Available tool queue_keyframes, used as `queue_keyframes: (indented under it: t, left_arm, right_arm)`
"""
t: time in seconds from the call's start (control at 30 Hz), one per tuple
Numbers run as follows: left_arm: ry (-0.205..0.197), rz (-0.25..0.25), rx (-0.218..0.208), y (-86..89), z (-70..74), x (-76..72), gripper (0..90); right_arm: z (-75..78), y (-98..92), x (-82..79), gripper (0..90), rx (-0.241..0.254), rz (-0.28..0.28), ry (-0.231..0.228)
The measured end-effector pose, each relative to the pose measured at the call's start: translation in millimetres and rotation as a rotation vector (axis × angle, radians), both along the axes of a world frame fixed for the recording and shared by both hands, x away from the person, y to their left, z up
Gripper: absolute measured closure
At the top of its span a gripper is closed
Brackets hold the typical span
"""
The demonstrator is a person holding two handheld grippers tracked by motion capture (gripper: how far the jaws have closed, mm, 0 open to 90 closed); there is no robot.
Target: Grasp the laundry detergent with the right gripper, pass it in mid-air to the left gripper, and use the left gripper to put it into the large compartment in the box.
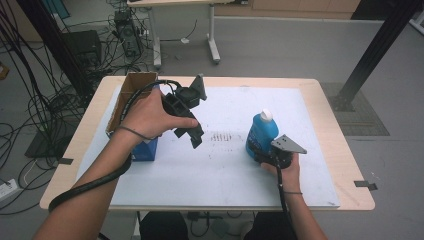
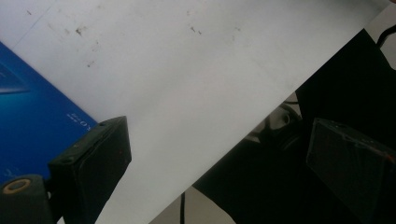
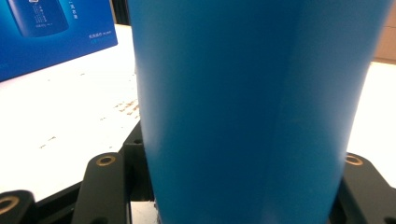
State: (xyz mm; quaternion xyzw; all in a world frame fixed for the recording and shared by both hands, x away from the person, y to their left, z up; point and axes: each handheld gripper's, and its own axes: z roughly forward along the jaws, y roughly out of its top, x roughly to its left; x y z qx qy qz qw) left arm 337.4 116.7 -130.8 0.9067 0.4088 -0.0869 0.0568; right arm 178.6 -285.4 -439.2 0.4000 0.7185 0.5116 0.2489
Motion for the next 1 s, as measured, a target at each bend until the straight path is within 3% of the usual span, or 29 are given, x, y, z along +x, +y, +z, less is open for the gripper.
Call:
queue_keyframes:
  t: [1.0]
  left_arm:
    - [-0.01, -0.001, -0.005, -1.8, -0.5, -1.7, 6.7]
  right_arm:
    - [0.0, -0.5, 0.3, 40.6, 0.0, 0.002, -0.001]
